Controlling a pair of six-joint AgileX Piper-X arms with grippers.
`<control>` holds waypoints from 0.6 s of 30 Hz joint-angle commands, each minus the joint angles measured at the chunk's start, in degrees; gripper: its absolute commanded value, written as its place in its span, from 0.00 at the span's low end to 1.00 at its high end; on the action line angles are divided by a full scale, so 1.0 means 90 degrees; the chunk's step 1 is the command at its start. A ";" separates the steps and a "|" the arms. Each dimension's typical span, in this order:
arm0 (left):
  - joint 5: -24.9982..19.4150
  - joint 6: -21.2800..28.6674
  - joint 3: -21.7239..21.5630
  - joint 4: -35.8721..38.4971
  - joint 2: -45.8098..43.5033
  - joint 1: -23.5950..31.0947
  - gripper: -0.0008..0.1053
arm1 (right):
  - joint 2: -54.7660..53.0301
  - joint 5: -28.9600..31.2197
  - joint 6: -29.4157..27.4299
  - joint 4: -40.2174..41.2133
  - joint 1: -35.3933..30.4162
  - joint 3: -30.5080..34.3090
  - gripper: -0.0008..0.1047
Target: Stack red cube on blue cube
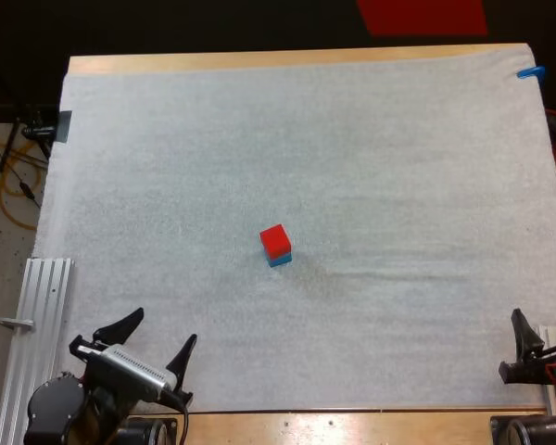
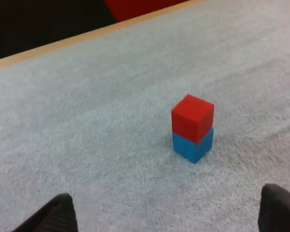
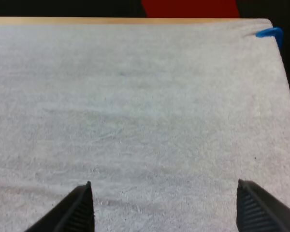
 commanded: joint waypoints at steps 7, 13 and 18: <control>0.0065 -0.0063 -0.0035 -0.0117 -0.0885 0.0016 0.71 | -0.0274 -0.0064 -0.0033 0.0034 -0.0008 -0.0024 0.58; 0.0065 -0.0063 -0.0035 -0.0117 -0.0885 0.0016 0.71 | -0.0274 -0.0064 -0.0033 0.0034 -0.0008 -0.0024 0.58; 0.0065 -0.0063 -0.0035 -0.0117 -0.0885 0.0016 0.71 | -0.0274 -0.0064 0.0044 0.0034 -0.0008 -0.0024 0.58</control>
